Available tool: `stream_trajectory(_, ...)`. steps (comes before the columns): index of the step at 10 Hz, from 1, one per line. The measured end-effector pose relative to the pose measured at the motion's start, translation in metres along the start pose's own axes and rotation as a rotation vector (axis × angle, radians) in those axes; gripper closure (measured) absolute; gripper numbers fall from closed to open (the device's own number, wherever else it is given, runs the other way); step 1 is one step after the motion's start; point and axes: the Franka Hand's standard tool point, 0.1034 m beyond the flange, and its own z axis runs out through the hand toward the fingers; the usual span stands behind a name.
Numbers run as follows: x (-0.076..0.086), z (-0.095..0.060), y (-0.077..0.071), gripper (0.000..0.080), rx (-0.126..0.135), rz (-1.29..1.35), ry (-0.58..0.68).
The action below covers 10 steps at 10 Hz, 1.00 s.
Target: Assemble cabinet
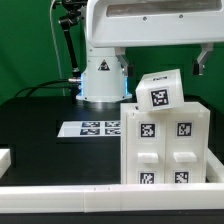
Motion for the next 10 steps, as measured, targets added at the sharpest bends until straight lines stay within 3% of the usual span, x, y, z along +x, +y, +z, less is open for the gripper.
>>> stream_trajectory(7,0.013,0.006,-0.003,0.0003,0.016,-0.003,0.135)
stream_trajectory(10,0.011,0.014,0.004,0.0003,0.011,-0.003,0.124)
